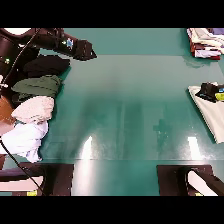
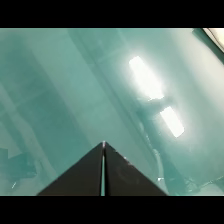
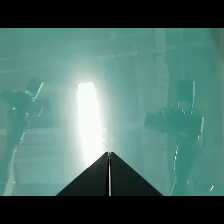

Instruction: Fold the shirts.

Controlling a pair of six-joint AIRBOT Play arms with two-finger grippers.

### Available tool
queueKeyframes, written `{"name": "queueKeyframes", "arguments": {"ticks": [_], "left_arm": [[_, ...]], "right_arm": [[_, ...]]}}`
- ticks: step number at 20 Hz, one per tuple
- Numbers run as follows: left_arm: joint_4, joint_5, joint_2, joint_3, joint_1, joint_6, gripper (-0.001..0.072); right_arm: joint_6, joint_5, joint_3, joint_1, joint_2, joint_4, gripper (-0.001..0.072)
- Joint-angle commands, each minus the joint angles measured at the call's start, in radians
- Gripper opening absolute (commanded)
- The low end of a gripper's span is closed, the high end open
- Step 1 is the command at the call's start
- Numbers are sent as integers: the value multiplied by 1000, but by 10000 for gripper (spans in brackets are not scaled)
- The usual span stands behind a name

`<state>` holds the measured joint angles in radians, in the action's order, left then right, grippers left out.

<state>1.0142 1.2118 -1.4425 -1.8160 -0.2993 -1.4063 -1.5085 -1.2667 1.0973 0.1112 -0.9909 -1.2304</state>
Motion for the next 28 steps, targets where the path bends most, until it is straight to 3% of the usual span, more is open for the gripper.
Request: {"name": "queueKeyframes", "arguments": {"ticks": [1, 13, 15, 16, 17, 18, 20, 21, 24, 28], "left_arm": [[0, 0, 0, 0, 0, 0, 25], [-10, -2, 0, 0, 0, 0, 25], [6, -44, 0, 0, 0, 49, 27], [71, -82, 0, 0, 2, 64, 114], [178, -119, -2, 0, 3, 45, 410], [344, -159, -8, 0, 3, -19, 548], [668, -202, -39, 0, 13, -148, 547], [748, -215, -66, 0, 37, -187, 547], [761, -261, -178, 0, 168, -266, 547], [707, -295, -343, 0, 304, -270, 547]], "right_arm": [[0, 4, 0, -1, 1, 0, 17], [0, 10, 0, -1, 0, 0, 17], [0, 10, 0, -1, 0, 0, 18], [0, 9, 0, -1, 1, 0, 17], [0, 10, 0, -1, 0, 0, 18], [0, 10, 0, -2, 1, 1, 17], [0, 8, 0, -2, 0, 2, 18], [0, 6, 0, -2, 1, 2, 17], [0, 7, 0, -2, 0, 2, 17], [-1, 7, 0, -2, 0, 2, 17]]}}
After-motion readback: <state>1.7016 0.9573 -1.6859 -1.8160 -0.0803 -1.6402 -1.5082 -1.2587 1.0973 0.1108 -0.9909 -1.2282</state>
